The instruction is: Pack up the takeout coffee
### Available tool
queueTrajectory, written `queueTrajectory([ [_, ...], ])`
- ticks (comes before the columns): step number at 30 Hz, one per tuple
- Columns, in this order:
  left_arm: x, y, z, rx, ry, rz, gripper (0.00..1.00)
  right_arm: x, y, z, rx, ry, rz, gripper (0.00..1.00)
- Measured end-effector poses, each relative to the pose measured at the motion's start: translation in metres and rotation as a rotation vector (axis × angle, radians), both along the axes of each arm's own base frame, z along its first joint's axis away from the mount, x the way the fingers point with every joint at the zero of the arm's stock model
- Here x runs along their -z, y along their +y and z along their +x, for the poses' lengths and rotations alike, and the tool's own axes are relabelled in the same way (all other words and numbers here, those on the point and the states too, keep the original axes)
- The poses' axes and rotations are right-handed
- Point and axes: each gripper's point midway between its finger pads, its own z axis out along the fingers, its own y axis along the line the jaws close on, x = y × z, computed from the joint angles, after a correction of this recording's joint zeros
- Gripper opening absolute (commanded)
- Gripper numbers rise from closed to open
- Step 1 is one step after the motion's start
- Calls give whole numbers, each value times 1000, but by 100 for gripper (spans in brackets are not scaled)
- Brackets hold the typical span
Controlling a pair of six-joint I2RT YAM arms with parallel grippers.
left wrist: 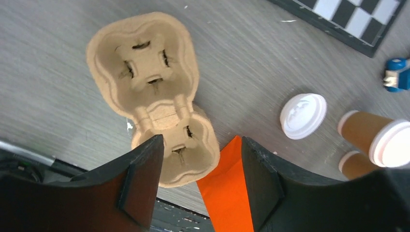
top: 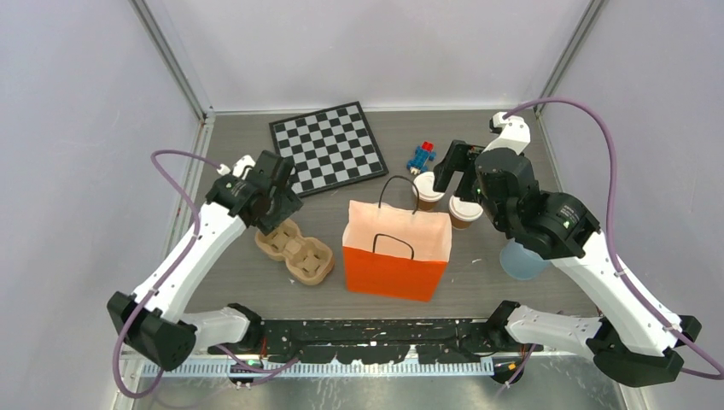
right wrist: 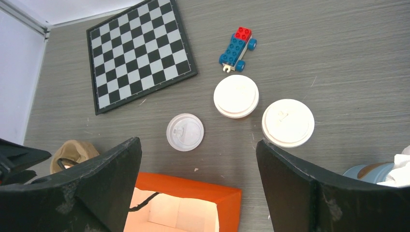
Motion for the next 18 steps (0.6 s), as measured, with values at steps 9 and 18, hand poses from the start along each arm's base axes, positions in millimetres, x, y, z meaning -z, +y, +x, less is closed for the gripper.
queueTrajectory([
  [9, 25, 9, -11, -176, 142, -1, 44, 1, 3, -2, -20, 7, 8, 92],
  [18, 52, 12, -27, -253, 190, -48, 43, 6, 3, -4, -27, 16, 4, 92],
])
